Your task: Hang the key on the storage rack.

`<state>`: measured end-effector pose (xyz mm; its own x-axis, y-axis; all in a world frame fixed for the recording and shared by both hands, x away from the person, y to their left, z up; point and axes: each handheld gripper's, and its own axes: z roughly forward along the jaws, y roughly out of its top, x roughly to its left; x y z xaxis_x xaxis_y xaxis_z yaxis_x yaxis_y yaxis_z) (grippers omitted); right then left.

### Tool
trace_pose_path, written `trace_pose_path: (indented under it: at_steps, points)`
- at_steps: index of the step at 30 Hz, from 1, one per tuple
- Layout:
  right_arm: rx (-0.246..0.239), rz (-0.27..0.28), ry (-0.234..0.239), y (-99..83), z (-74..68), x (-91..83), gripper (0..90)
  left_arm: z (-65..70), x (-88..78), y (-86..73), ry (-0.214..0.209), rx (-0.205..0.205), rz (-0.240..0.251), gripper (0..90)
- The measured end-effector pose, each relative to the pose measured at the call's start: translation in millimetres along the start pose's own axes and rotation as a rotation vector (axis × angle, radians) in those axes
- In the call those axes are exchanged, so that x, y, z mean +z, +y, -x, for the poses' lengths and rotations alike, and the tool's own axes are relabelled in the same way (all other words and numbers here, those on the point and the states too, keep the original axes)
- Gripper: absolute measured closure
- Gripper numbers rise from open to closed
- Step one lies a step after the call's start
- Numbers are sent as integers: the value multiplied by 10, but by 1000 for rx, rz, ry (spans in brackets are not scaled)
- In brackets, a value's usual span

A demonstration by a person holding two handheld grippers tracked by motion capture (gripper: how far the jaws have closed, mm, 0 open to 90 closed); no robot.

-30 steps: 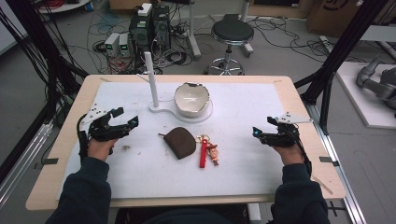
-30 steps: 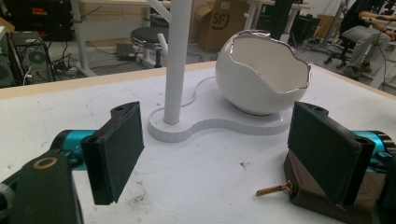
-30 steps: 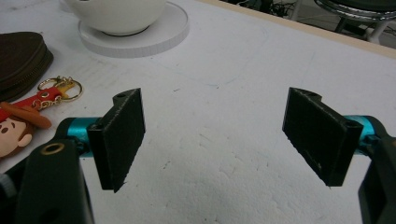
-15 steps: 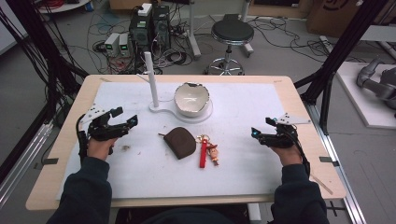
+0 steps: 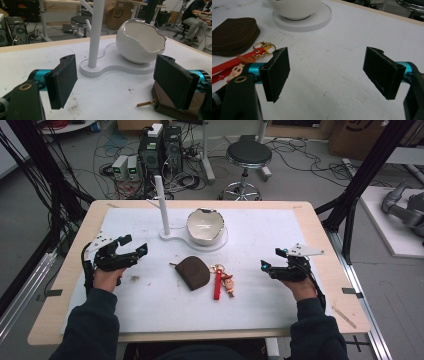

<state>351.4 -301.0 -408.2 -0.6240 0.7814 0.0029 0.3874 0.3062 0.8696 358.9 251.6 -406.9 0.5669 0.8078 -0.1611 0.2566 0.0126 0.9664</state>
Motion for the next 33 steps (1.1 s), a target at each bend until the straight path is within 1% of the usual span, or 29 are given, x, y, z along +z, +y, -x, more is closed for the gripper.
trace_pose_path:
  at_steps: [4, 5, 6, 7, 8, 10, 11, 12, 13, 16, 17, 18, 19, 20, 21, 23, 24, 25, 27, 28, 30, 31, 32, 33]
  points:
    - [-22, -16, 29, 29, -123, 72, 244, 7, 12, -5, -10, 1, -3, 189]
    - [-22, -16, 29, 29, -123, 72, 244, 7, 12, -5, -10, 1, -3, 189]
    - [-37, -18, 46, 48, -187, 102, 249, 0, 16, -8, -9, -1, -4, 189]
    - [-46, -19, 55, 54, -214, 119, 254, -3, 19, -10, -11, -1, -7, 189]
    - [-44, -20, 64, 58, -239, 136, 255, -3, 21, -12, -9, -2, -9, 189]
    - [-31, -20, 106, 49, -290, 177, 256, 0, 31, -15, -11, -4, -8, 189]
    - [-31, -20, 106, 49, -290, 177, 256, 0, 31, -15, -11, -4, -8, 189]
    - [-26, -25, 150, 26, -364, 225, 255, -2, 34, -17, -11, 1, -15, 190]
    - [-33, -39, 162, 26, -409, 251, 255, 1, 36, -18, -11, -1, -16, 190]
    - [-43, -49, 208, 37, -556, 315, 255, 2, 41, -20, -13, 0, -17, 190]
    - [-43, -49, 208, 37, -556, 315, 255, 2, 41, -20, -13, 0, -17, 190]
    - [-51, -65, 235, 34, -656, 370, 255, 3, 40, -20, -12, 0, -18, 190]
    - [-51, -65, 235, 34, -656, 370, 255, 3, 40, -20, -12, 0, -18, 191]
    - [-56, -83, 244, 29, -709, 402, 255, 3, 42, -20, -13, -2, -18, 191]
    - [-77, -126, 252, 6, -817, 479, 255, 3, 43, -22, -12, 0, -21, 191]
    - [-96, -155, 265, -27, -894, 551, 260, 7, 44, -22, -12, -1, -25, 191]
    - [-107, -167, 267, -38, -914, 580, 261, 7, 45, -22, -12, -2, -25, 191]
    - [-115, -180, 259, -46, -925, 600, 262, 7, 45, -22, -12, -2, -25, 191]
    - [-122, -188, 254, -52, -920, 618, 264, 4, 44, -23, -13, -1, -25, 192]
    - [-119, -214, 232, -62, -896, 628, 324, 1, 44, -25, -12, -4, -27, 192]
    - [-121, -250, 183, -75, -860, 625, 330, -5, 42, -26, -8, -8, -24, 193]
    - [-128, -252, 152, -71, -843, 611, 351, -5, 42, -26, -8, -8, -24, 193]
    - [-128, -252, 152, -71, -843, 611, 351, -6, 42, -26, -7, -10, -23, 193]
    - [-144, -242, 103, -50, -805, 575, 384, -10, 39, -26, -8, -10, -24, 193]
